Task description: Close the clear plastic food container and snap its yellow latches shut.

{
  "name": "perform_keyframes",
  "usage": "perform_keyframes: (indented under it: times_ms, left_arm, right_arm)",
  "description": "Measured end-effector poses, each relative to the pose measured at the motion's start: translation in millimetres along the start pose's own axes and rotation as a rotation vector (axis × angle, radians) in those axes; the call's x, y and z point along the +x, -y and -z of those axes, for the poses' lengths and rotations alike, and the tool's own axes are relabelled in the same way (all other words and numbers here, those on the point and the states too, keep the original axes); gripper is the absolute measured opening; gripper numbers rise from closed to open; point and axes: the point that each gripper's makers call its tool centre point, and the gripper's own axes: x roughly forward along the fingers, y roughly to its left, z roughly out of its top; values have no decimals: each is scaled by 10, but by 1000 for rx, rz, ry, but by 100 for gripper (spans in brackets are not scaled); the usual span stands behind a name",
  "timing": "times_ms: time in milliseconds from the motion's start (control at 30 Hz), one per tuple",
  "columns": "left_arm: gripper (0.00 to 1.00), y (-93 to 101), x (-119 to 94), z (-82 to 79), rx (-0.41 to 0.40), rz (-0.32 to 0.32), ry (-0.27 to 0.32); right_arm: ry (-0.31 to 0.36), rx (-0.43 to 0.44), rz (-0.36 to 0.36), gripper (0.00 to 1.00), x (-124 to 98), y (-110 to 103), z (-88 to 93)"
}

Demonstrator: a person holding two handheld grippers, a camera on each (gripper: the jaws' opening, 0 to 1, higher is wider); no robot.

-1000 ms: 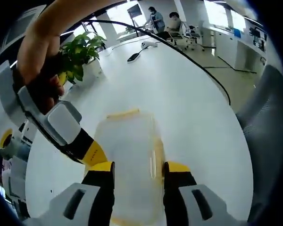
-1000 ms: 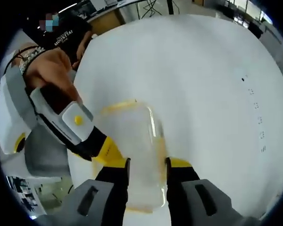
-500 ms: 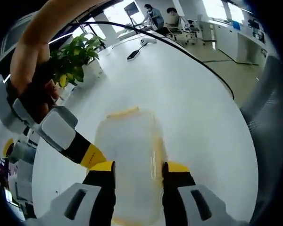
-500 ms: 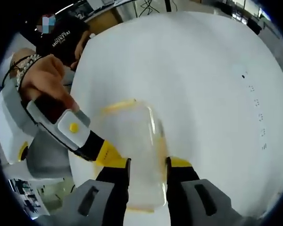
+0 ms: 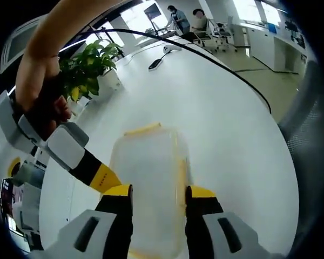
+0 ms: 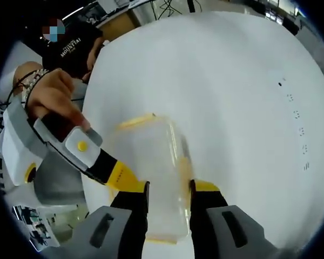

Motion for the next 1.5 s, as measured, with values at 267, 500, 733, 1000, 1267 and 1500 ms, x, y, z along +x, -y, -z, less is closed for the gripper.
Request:
perform_keyframes:
  times_ms: [267, 500, 733, 1000, 1267, 1500]
  left_arm:
    - [32, 17, 32, 8, -2, 1, 2]
    - [33, 1, 7, 13, -15, -2, 16]
    - [34, -17, -11, -3, -17, -8, 46]
    - [39, 2, -137, 50, -121, 7, 35]
    - [47, -155, -438, 223, -217, -48, 52]
    - [60, -474, -600, 381, -274, -95, 61]
  right_arm:
    - [22, -9, 19, 26, 25, -15, -41]
    - [43, -54, 42, 26, 16, 3, -101]
    - [71, -87, 79, 26, 14, 10, -158]
    - [159, -73, 238, 49, -152, 144, -194]
    - [241, -92, 290, 46, -404, 58, -41]
    - [238, -70, 304, 46, -352, 11, 295]
